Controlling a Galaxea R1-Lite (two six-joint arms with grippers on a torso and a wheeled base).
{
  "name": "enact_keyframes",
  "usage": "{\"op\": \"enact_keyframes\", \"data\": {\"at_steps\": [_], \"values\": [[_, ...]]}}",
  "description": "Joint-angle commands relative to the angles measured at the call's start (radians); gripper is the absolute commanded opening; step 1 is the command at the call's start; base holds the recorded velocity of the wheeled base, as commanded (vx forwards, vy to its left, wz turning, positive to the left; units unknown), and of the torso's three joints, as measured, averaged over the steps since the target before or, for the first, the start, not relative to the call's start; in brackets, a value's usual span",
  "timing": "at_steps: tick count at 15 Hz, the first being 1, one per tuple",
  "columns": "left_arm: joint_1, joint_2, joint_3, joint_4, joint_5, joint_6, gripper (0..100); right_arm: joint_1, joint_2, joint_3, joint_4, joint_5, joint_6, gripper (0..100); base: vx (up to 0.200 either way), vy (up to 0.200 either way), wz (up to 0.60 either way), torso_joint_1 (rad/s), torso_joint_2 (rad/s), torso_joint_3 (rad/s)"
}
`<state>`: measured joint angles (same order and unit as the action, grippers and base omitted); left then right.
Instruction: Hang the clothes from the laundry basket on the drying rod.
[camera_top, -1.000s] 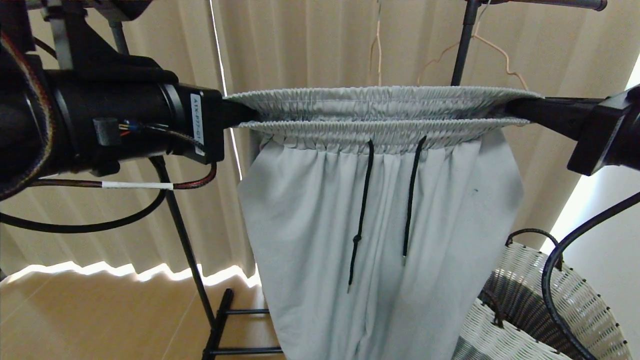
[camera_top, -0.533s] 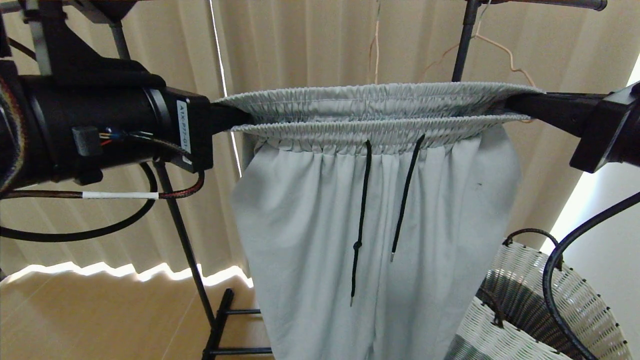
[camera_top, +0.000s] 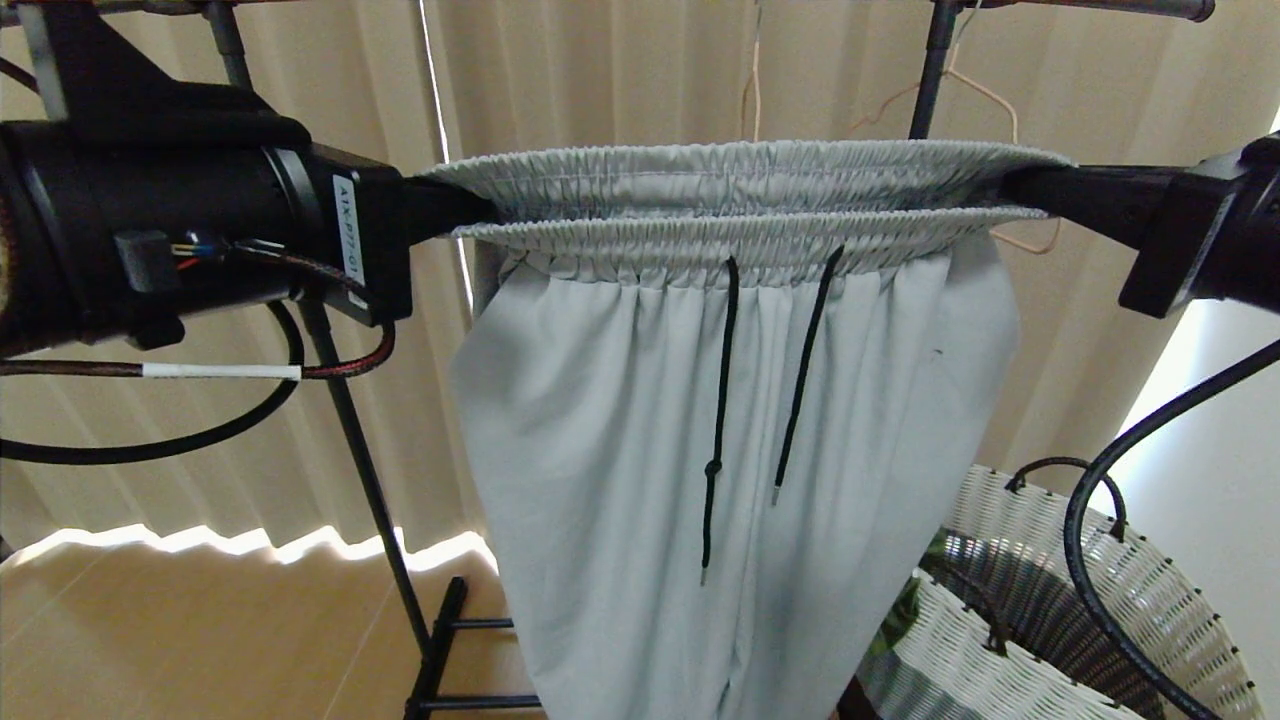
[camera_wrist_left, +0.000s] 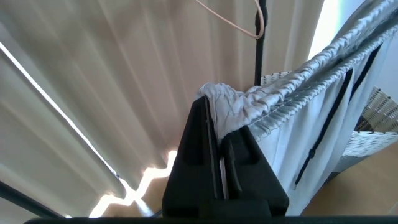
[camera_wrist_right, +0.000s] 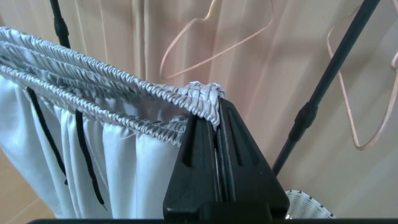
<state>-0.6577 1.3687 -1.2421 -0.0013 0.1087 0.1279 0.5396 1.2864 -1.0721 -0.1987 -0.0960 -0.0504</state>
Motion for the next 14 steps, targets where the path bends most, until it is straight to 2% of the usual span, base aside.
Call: {"op": "enact_keyframes", "data": {"at_steps": [1,7,8,14], "values": [[0.0,-0.002,0.004,0.0,0.0,-0.001,0,0.0,0.01,-0.005,-0.001,-0.001,0.0,0,0.0,0.0,0.0,0.0,0.0,0.0],[0.003,-0.01,0.016,0.003,0.002,0.003,0,0.0,0.007,0.011,-0.004,-0.001,0.0,0,0.0,0.0,0.0,0.0,0.0,0.0],[0.003,-0.01,0.016,0.003,0.002,0.003,0,0.0,0.007,0.014,-0.004,-0.001,0.0,100,0.0,0.0,0.0,0.0,0.0,0.0],[0.035,-0.007,0.024,0.001,0.003,0.027,0,0.002,-0.016,0.043,-0.007,0.009,0.004,100,0.0,0.0,0.0,0.0,0.0,0.0]]}}
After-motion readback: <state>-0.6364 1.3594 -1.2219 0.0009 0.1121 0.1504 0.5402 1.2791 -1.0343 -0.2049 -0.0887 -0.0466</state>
